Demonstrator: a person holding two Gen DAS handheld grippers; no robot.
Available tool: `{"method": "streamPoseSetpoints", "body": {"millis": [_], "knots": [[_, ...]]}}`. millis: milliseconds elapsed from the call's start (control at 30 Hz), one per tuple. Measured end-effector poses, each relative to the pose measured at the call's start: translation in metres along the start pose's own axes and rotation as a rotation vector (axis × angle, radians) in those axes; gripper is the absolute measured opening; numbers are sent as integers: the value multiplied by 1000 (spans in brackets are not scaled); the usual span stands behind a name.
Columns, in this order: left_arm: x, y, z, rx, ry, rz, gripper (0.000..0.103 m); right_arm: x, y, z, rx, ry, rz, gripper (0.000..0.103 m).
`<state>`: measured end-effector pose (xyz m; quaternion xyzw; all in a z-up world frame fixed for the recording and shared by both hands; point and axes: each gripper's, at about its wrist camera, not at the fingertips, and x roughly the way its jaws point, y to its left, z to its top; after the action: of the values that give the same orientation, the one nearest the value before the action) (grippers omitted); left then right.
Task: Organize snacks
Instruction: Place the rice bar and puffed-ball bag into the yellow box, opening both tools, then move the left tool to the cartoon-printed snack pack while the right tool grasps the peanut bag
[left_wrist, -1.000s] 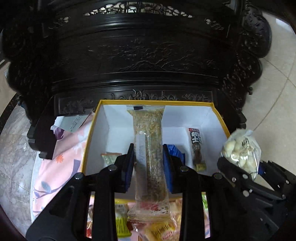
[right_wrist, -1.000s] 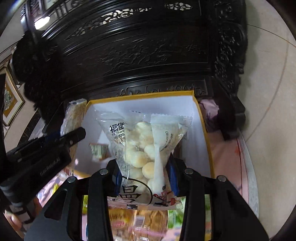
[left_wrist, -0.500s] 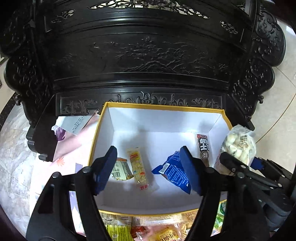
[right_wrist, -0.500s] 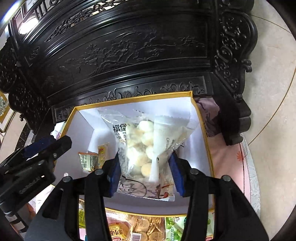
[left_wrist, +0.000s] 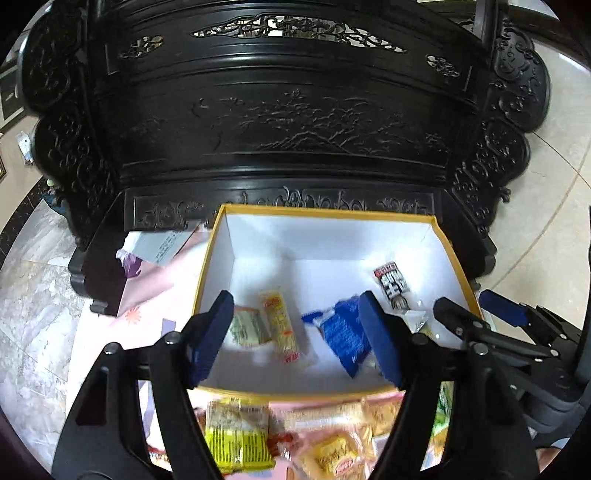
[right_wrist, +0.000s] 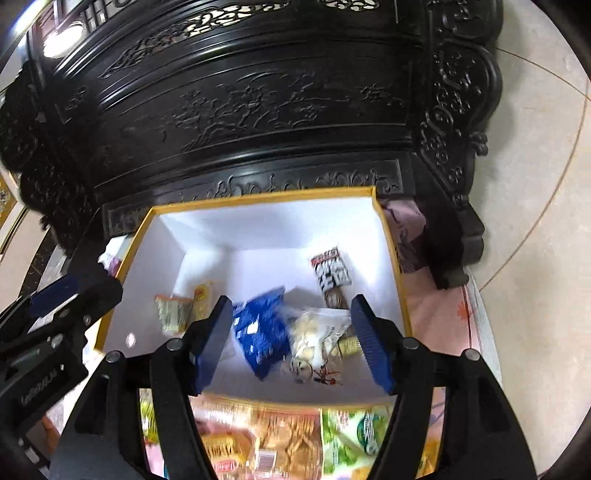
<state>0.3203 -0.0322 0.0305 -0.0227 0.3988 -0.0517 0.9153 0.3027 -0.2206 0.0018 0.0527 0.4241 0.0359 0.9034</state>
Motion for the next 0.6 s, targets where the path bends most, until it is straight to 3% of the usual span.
{"method": "streamPoseSetpoints", "body": {"millis": [133, 367, 467, 600], "knots": [[-20, 16, -41, 12, 9, 38, 85, -22, -5, -54, -33, 13, 66, 70], [-34, 65, -160, -13, 81, 84, 86, -1, -13, -187, -13, 184, 113, 73], [-32, 85, -196, -56, 120, 115, 86, 10, -10, -207, -10, 191, 77, 73], [-31, 100, -221, -108, 165, 114, 86, 28, -1, -212, -29, 196, 37, 73]]}}
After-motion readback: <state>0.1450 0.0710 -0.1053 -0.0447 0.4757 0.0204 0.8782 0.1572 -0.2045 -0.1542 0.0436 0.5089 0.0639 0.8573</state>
